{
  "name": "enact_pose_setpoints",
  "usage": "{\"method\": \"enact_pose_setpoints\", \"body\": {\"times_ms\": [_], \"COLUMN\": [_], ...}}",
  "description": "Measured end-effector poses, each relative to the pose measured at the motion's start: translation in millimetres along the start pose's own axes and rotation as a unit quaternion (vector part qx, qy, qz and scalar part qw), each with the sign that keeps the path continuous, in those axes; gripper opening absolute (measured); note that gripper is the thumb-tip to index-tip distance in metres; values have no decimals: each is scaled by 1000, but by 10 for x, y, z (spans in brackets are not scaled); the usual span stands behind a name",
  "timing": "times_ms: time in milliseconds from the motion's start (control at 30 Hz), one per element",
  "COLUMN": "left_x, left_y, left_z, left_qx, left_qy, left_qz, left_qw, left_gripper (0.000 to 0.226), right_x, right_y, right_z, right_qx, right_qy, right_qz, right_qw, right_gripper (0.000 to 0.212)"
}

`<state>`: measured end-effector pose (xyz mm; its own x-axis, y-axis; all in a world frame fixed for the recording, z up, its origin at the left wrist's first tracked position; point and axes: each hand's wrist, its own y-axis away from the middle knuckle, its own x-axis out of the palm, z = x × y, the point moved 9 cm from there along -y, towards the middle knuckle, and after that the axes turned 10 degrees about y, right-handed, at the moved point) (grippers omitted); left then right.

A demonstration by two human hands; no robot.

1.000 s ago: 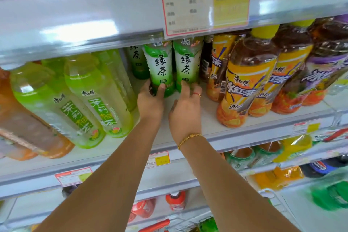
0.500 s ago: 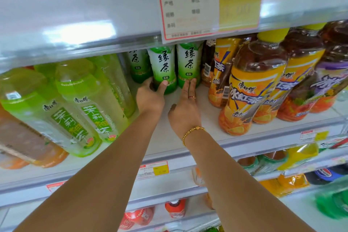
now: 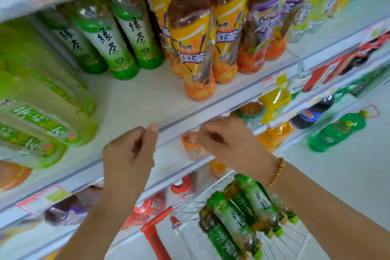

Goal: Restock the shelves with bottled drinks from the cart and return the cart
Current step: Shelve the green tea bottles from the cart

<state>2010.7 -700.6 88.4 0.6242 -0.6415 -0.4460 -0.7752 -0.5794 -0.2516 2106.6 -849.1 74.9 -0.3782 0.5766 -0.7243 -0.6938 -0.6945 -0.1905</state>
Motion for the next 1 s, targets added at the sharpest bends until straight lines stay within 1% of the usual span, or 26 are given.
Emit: {"method": "enact_pose_setpoints", "body": {"times_ms": [67, 100, 133, 200, 267, 300, 333, 367, 433, 467, 500, 533, 567, 600, 633, 700, 733, 767, 800, 867, 900, 967, 1000], "left_x": [409, 607, 805, 1237, 1629, 1816, 1991, 2154, 2442, 2570, 2675, 2764, 2840, 2911, 2982, 3118, 3177, 3228, 3269, 3313, 3330, 3366, 3390], "left_y": [309, 444, 570, 871, 1158, 1306, 1447, 1586, 1834, 1942, 2027, 2082, 2110, 2122, 2132, 2117, 2098, 2088, 2086, 2107, 2111, 2118, 2120], "left_z": [193, 330, 510, 870, 1245, 1422, 1596, 1742, 1976, 2074, 2163, 2250, 2331, 2389, 2429, 2470, 2500, 2540, 2585, 2680, 2703, 2681, 2648], "left_qx": [-23, -49, -81, -132, -141, -142, -137, -127, -109, -97, -81, -64, -44, -23, -2, 38, 51, 64, 81, 117, 129, 151, 162], "left_qy": [-16, -16, -18, -38, -66, -83, -105, -122, -154, -169, -188, -215, -248, -278, -307, -355, -376, -392, -406, -423, -430, -447, -452], "left_qz": [97, 145, 189, 276, 349, 382, 412, 442, 499, 525, 545, 561, 572, 580, 588, 601, 611, 625, 643, 677, 685, 686, 679], "left_qw": [995, 988, 978, 951, 924, 910, 895, 879, 846, 828, 813, 797, 781, 765, 748, 715, 695, 672, 644, 591, 573, 554, 556], "left_gripper": [53, 51, 45, 28, 12, 9, 18, 28, 41, 46, 50, 53, 56, 58, 60, 59, 56, 54, 53, 59, 63, 64, 63], "right_x": [185, 313, 439, 591, 673, 726, 827, 958, 1240, 1372, 1489, 1591, 1665, 1732, 1801, 1886, 1909, 1920, 1950, 1950, 1947, 1936, 1931], "right_y": [346, 527, 726, 1232, 1698, 1896, 2088, 2258, 2541, 2660, 2753, 2803, 2789, 2767, 2766, 2785, 2788, 2817, 2816, 2852, 2864, 2874, 2864], "right_z": [-594, -896, -1219, -1862, -2335, -2510, -2661, -2766, -2918, -2997, -3051, -3119, -3127, -3147, -3159, -3195, -3206, -3226, -3272, -3339, -3349, -3358, -3366], "right_qx": [82, 131, 186, 296, 379, 410, 433, 443, 458, 471, 486, 491, 474, 451, 448, 470, 466, 477, 466, 493, 509, 521, 517], "right_qy": [30, 45, 64, 124, 144, 142, 138, 137, 140, 142, 132, 124, 131, 137, 126, 97, 105, 107, 125, 118, 109, 105, 107], "right_qz": [67, 107, 144, 201, 219, 227, 246, 279, 334, 347, 353, 350, 359, 366, 375, 368, 372, 375, 376, 355, 347, 347, 345], "right_qw": [994, 985, 970, 925, 888, 872, 856, 841, 812, 798, 789, 788, 794, 802, 802, 797, 796, 788, 791, 786, 780, 773, 776], "right_gripper": [43, 38, 31, 17, 18, 18, 17, 16, 29, 34, 34, 28, 19, 14, 15, 23, 28, 32, 34, 29, 26, 15, 11]}}
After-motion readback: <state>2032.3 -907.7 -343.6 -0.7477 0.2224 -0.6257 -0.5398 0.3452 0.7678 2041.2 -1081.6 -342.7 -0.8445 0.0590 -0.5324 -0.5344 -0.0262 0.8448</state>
